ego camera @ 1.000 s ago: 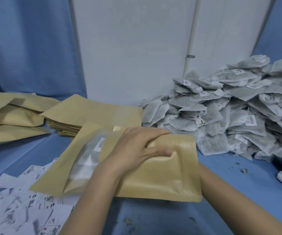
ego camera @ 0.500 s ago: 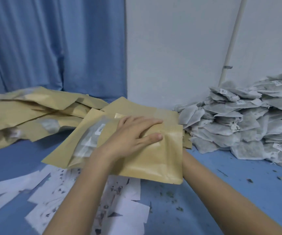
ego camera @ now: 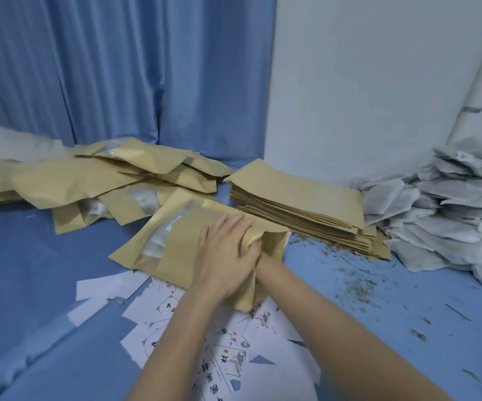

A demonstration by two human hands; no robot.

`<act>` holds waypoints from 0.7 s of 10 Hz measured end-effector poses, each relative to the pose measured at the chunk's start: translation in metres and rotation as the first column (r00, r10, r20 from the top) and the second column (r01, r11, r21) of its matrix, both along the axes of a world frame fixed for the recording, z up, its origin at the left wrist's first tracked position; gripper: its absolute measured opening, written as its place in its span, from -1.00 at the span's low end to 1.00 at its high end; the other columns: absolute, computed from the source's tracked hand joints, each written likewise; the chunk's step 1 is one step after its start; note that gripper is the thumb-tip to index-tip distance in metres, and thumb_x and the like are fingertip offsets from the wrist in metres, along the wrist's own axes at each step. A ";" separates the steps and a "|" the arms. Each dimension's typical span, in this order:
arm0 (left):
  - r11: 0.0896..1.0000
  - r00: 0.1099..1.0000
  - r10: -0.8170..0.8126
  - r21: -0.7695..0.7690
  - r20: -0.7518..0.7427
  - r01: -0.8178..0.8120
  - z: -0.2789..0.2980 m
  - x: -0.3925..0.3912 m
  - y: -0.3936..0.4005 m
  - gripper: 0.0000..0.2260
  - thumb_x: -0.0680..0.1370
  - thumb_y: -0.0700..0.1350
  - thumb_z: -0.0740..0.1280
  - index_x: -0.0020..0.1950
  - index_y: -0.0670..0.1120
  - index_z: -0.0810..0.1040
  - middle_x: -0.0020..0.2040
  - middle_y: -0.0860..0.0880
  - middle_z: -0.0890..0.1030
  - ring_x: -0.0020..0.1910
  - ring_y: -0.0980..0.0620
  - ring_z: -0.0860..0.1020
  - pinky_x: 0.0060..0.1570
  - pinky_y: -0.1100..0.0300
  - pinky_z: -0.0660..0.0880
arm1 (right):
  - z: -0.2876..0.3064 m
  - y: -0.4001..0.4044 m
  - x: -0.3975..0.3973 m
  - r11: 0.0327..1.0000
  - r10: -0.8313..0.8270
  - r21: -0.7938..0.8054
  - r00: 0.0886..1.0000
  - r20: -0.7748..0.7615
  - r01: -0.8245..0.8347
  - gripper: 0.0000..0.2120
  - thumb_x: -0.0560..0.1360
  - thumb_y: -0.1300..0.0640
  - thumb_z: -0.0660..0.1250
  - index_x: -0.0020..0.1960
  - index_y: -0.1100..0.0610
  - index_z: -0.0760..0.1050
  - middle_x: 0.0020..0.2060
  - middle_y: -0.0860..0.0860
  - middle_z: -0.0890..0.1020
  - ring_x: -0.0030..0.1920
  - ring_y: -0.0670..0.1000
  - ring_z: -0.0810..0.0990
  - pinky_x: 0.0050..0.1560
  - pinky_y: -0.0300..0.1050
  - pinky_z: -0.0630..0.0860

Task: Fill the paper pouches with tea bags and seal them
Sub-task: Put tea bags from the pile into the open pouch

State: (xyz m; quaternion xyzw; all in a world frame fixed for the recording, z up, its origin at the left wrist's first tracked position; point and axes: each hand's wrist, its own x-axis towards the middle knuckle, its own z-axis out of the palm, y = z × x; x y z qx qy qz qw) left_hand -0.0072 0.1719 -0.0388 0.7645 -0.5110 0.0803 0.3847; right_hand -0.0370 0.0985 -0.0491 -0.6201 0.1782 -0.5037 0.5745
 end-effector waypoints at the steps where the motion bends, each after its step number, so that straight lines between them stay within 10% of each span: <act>1: 0.997 0.999 0.010 -0.075 -0.047 -0.013 0.003 0.007 -0.008 -0.67 0.57 0.02 0.26 0.33 0.06 0.46 0.37 0.13 0.42 0.42 0.08 0.24 0.42 0.04 0.09 | -0.003 -0.031 -0.023 0.693 -0.168 -0.637 0.784 -0.597 -0.337 -0.73 0.51 0.35 0.22 0.21 0.24 0.43 0.05 0.08 0.53 0.05 -0.08 0.50 0.22 -0.24 0.32; 2: 0.997 0.997 0.006 -0.078 -0.078 -0.013 0.009 0.013 -0.017 -0.68 0.55 0.05 0.29 0.29 0.03 0.50 0.31 0.10 0.48 0.38 0.06 0.32 0.39 -0.02 0.16 | -0.007 -0.046 -0.053 0.693 -0.271 -0.670 0.765 -0.585 -0.266 -0.77 0.42 0.32 0.31 0.08 0.28 0.55 0.04 0.15 0.57 0.06 0.08 0.54 0.05 -0.20 0.39; 3: 0.996 0.993 -0.001 -0.090 -0.122 -0.010 0.012 0.015 -0.024 -0.68 0.53 0.08 0.31 0.25 0.03 0.53 0.27 0.10 0.50 0.33 0.08 0.35 0.36 -0.02 0.21 | -0.014 -0.062 -0.092 0.797 -0.190 -0.533 0.719 -0.668 -0.285 -0.91 0.44 0.10 0.40 -0.08 0.09 0.61 -0.18 -0.07 0.61 -0.20 -0.19 0.56 -0.12 -0.30 0.46; 5: 0.993 0.982 0.002 -0.116 -0.188 -0.024 0.020 0.016 -0.033 -0.70 0.53 0.06 0.32 0.21 -0.01 0.56 0.21 0.06 0.56 0.24 0.05 0.44 0.31 -0.04 0.29 | -0.025 -0.058 -0.111 0.807 -0.189 -0.366 0.385 -0.903 -0.463 -0.27 0.21 -0.42 0.37 0.22 0.00 0.45 0.01 -0.09 0.44 0.03 -0.08 0.43 0.06 -0.18 0.41; 7: 0.989 0.980 0.011 -0.140 -0.198 -0.040 0.024 0.016 -0.028 -0.71 0.53 0.05 0.33 0.20 -0.02 0.57 0.17 0.06 0.58 0.20 0.06 0.46 0.28 0.05 0.32 | -0.030 -0.049 -0.102 0.857 -0.075 -0.259 0.389 -0.918 -0.445 -0.40 0.29 -0.20 0.48 0.21 0.08 0.45 -0.14 -0.11 0.46 -0.11 -0.14 0.44 -0.16 -0.33 0.36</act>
